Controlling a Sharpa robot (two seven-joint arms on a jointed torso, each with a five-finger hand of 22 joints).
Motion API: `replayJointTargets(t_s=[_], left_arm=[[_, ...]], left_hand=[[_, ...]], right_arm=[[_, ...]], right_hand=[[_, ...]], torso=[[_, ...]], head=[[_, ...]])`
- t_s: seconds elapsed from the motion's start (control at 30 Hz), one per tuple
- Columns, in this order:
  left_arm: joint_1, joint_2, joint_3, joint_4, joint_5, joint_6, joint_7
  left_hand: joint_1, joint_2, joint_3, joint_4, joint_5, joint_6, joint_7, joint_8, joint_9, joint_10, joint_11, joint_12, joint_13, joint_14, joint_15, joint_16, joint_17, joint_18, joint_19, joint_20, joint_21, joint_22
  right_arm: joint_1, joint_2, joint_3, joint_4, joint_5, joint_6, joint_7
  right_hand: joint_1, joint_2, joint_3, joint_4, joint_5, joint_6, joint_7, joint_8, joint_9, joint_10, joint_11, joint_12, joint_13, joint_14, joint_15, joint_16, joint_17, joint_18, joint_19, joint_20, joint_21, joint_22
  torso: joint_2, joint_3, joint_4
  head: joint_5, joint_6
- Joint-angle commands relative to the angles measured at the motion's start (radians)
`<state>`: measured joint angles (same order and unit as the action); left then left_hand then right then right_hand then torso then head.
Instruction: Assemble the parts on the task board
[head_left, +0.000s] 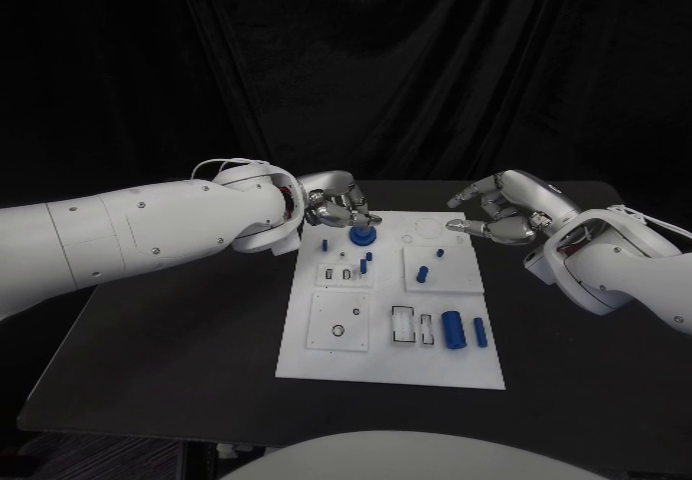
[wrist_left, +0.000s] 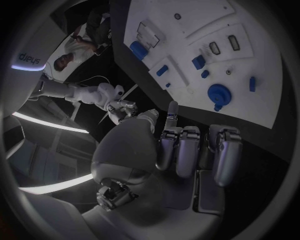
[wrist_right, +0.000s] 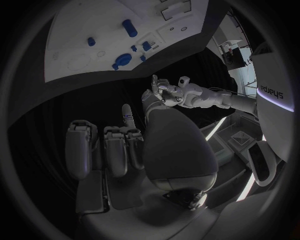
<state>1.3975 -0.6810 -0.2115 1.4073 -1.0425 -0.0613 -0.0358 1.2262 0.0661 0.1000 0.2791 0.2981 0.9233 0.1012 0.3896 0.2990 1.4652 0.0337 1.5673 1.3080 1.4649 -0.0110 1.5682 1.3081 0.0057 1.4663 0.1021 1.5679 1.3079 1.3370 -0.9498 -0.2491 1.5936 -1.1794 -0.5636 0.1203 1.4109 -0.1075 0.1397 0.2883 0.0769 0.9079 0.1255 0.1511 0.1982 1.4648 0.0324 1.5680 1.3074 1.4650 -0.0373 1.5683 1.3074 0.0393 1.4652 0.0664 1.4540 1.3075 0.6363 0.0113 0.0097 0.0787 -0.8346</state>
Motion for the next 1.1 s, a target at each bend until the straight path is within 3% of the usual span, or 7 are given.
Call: replayJointTargets(t_s=[0.03,0.23,0.37,0.5,0.67,0.93,1.1], left_arm=[[0.001,0.010,0.001,0.010,-0.117,0.073,-0.218],[0.001,0.041,0.001,0.015,-0.126,0.122,-0.342],[0.001,0.064,0.001,0.017,-0.128,0.138,-0.411],[0.001,0.088,0.002,0.000,-0.129,0.217,-0.484],[0.001,0.114,0.002,-0.027,-0.129,0.299,-0.531],[0.000,0.136,0.002,-0.041,-0.075,0.349,-0.552],[-0.001,0.149,0.002,-0.048,-0.046,0.349,-0.558]], left_hand=[[-0.017,-0.004,-0.021,0.002,-0.013,-0.024,-0.011,0.058,0.090,0.106,-0.011,0.003,0.263,0.106,-0.014,0.003,0.263,-0.006,0.105,-0.011,0.003,0.263],[-0.050,0.001,-0.060,0.005,-0.042,-0.069,-0.033,0.182,0.310,0.106,-0.031,0.003,0.263,0.106,-0.031,0.003,0.263,-0.006,0.105,-0.030,0.003,0.263],[-0.066,0.003,-0.075,0.007,-0.049,-0.072,-0.047,0.232,0.418,0.106,-0.046,0.003,0.263,0.106,-0.048,0.003,0.263,-0.006,0.105,-0.045,0.003,0.263],[-0.088,0.010,-0.084,0.009,-0.067,-0.073,-0.051,0.237,0.458,0.106,-0.050,0.003,0.263,0.106,-0.052,0.003,0.263,-0.006,0.105,-0.050,0.003,0.263],[-0.108,0.019,-0.090,0.008,-0.086,-0.056,-0.056,0.226,0.478,0.106,-0.055,0.003,0.263,0.106,-0.058,0.003,0.263,-0.006,0.105,-0.055,0.003,0.263],[-0.114,0.023,-0.091,0.006,-0.082,-0.039,-0.060,0.209,0.486,0.106,-0.061,0.003,0.263,0.106,-0.063,0.003,0.263,-0.006,0.105,-0.060,0.003,0.263],[-0.112,0.023,-0.089,0.003,-0.081,-0.030,-0.062,0.197,0.488,0.106,-0.063,0.003,0.263,0.106,-0.065,0.003,0.263,-0.006,0.105,-0.062,0.003,0.263]], right_arm=[[-0.002,-0.001,0.001,0.003,0.006,0.011,-0.028],[-0.002,-0.007,0.001,0.005,0.004,0.019,-0.035],[-0.003,-0.009,0.001,0.004,0.003,0.025,-0.040],[-0.003,-0.011,0.001,0.006,0.003,0.031,-0.047],[-0.002,-0.012,0.001,0.005,0.002,0.036,-0.052],[-0.005,-0.007,0.000,-0.005,0.002,0.045,-0.053],[-0.006,-0.007,0.000,-0.006,0.002,0.044,-0.051]], right_hand=[[0.011,-0.001,0.005,-0.001,0.006,0.007,-0.003,0.004,-0.002,0.106,0.009,0.003,0.263,0.105,0.008,-0.001,0.259,-0.008,0.046,0.010,-0.005,0.221],[0.010,0.000,0.005,0.000,0.010,0.008,-0.002,0.004,-0.003,0.106,0.010,0.003,0.263,0.104,0.009,-0.002,0.258,-0.008,0.045,0.011,-0.006,0.221],[0.010,0.002,0.005,0.000,0.015,0.008,0.000,0.003,-0.004,0.106,0.012,0.003,0.263,0.104,0.010,-0.004,0.256,-0.007,0.045,0.012,-0.008,0.220],[0.011,0.004,0.006,0.000,0.023,0.010,0.001,0.002,-0.005,0.106,0.014,0.003,0.263,0.104,0.012,-0.004,0.256,-0.007,0.044,0.014,-0.009,0.220],[0.010,0.008,0.006,0.000,0.032,0.011,0.002,0.001,-0.007,0.106,0.015,0.003,0.263,0.104,0.013,-0.003,0.257,-0.007,0.044,0.016,-0.010,0.219],[0.011,0.011,0.007,0.000,0.042,0.013,0.004,0.001,-0.009,0.106,0.017,0.003,0.263,0.104,0.015,-0.004,0.256,-0.006,0.043,0.017,-0.012,0.219],[0.011,0.012,0.007,0.000,0.044,0.014,0.004,0.001,-0.009,0.106,0.017,0.003,0.263,0.104,0.015,-0.004,0.256,-0.006,0.043,0.017,-0.012,0.219]], torso=[[-0.004,0.0064,-0.0098],[-0.007,0.0122,-0.0111],[-0.010,0.0178,-0.0095],[-0.011,0.0206,-0.0090],[-0.016,0.0172,-0.0088],[-0.021,0.0167,-0.0118],[-0.025,0.0182,-0.0073]], head=[[0.004,-0.005],[0.004,-0.002],[0.006,-0.005],[0.003,-0.009],[0.006,-0.022],[0.018,-0.038],[0.008,-0.038]])
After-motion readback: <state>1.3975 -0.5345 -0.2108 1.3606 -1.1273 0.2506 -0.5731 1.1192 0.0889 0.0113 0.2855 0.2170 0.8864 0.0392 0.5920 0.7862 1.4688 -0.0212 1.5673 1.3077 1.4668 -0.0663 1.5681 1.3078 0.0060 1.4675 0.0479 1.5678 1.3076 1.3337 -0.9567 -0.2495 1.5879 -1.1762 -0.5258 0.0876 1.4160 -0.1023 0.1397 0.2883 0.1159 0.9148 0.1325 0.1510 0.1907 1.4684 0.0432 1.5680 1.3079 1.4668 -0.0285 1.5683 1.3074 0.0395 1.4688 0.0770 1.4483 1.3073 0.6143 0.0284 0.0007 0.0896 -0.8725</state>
